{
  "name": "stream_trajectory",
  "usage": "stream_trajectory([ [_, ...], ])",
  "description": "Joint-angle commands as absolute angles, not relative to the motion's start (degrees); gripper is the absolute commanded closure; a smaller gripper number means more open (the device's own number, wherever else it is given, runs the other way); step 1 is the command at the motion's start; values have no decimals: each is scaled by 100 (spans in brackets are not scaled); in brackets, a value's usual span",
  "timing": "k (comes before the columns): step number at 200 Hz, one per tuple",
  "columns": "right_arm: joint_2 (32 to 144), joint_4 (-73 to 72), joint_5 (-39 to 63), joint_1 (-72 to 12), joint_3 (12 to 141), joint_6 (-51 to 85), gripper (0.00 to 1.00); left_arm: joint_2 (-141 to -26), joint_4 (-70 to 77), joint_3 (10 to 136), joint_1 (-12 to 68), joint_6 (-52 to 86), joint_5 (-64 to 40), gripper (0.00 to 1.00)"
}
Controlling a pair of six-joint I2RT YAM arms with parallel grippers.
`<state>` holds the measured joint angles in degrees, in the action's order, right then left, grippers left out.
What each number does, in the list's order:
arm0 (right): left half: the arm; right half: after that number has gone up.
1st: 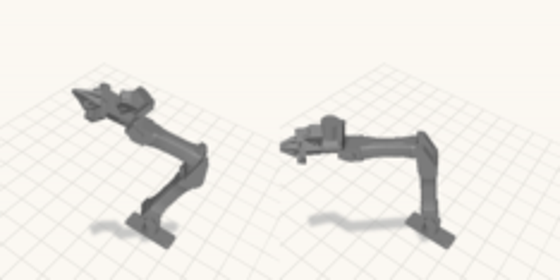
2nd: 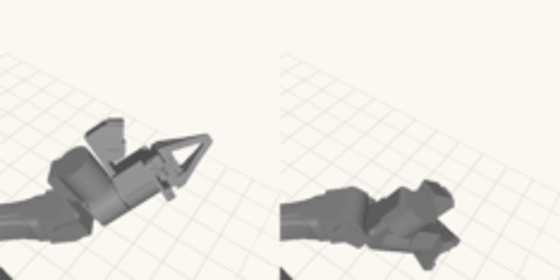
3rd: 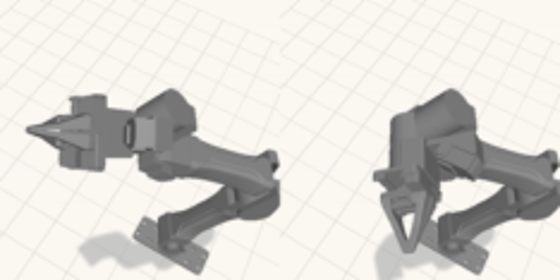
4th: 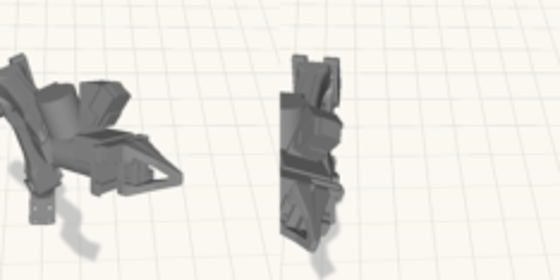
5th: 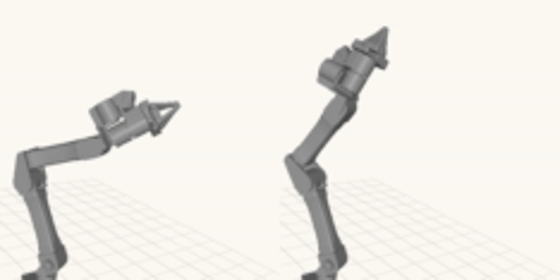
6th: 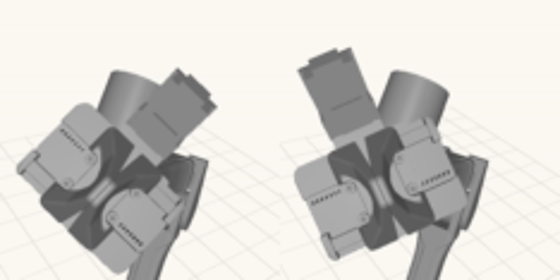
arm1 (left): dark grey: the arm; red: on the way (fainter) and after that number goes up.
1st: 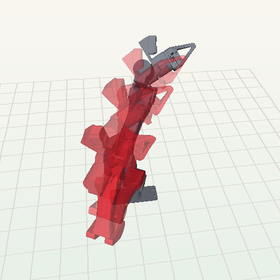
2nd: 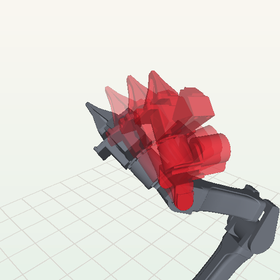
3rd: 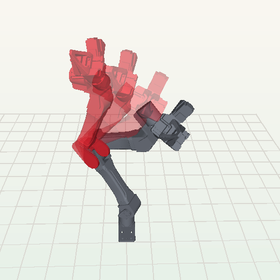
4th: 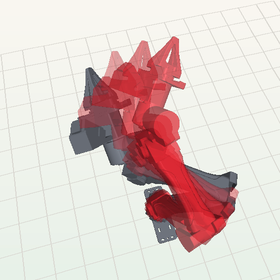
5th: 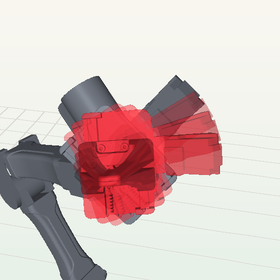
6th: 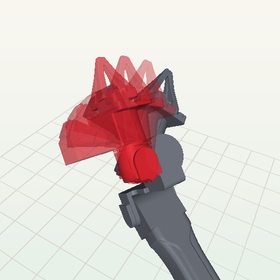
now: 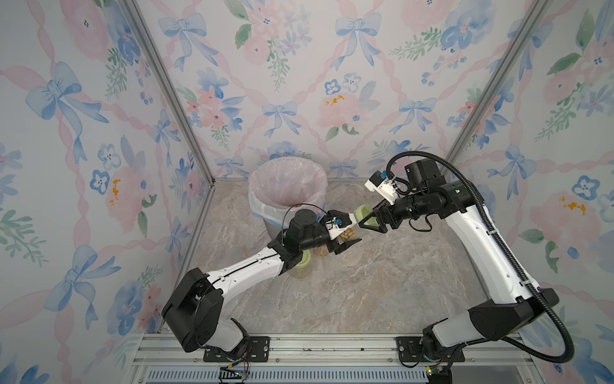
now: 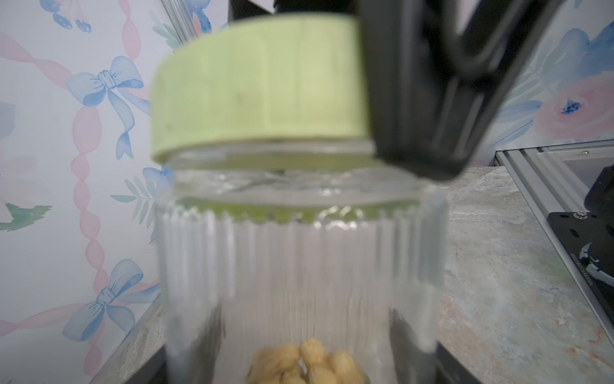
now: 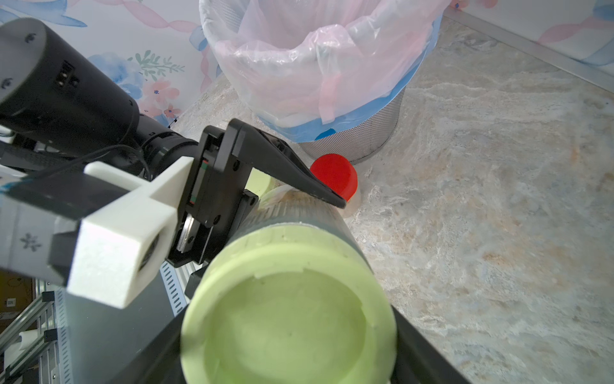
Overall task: Empty moldy peanuts from jars
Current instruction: Unscrew the lid from the jar.
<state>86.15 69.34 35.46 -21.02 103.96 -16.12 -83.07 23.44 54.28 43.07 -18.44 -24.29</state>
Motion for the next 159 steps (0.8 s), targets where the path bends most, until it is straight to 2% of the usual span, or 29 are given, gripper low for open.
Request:
stream_trajectory([
  [1,8623,6948,3839,-2026,10757,-2158,23,-8209,2281,5582,4342,-1972,-2952,100],
  [68,8603,6659,3582,-2018,10660,-2057,23,-8204,2276,5590,4342,-1946,-2934,100],
  [159,8072,6030,3919,-1583,9980,-1597,22,-8161,2282,5650,4307,-1931,-2934,100],
])
